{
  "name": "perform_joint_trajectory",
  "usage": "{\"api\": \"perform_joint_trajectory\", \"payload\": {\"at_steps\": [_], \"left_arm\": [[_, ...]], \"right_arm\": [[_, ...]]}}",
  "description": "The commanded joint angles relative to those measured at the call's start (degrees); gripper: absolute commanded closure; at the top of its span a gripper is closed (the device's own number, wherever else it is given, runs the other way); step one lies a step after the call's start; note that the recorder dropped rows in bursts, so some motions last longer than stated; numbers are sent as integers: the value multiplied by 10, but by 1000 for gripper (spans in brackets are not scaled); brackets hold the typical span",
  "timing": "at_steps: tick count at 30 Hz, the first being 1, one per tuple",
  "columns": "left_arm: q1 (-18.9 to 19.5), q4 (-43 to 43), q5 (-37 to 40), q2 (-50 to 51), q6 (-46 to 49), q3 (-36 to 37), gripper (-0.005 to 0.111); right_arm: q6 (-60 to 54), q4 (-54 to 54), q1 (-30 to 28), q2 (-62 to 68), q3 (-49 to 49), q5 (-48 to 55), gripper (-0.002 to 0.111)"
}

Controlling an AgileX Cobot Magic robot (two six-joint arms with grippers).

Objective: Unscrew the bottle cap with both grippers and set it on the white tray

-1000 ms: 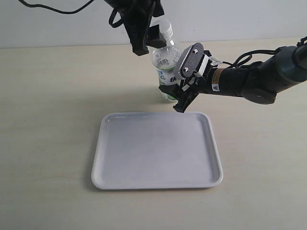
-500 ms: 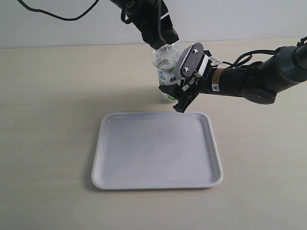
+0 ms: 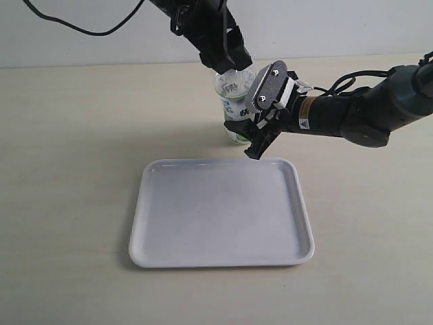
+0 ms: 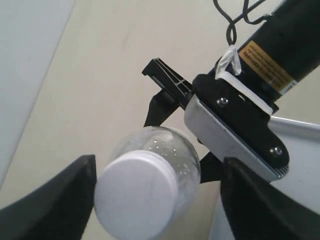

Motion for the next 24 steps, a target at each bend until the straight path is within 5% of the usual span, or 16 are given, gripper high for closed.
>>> {"api": "perform_joint_trajectory", "payload": {"at_steps": [1, 24], "left_arm": [[1, -8, 24, -3, -6, -2, 39], [6, 21, 44, -5, -22, -15, 39]], "right_arm": [[-12, -23, -3, 18, 10, 107, 108], [-16, -23, -3, 18, 10, 112, 108]]}}
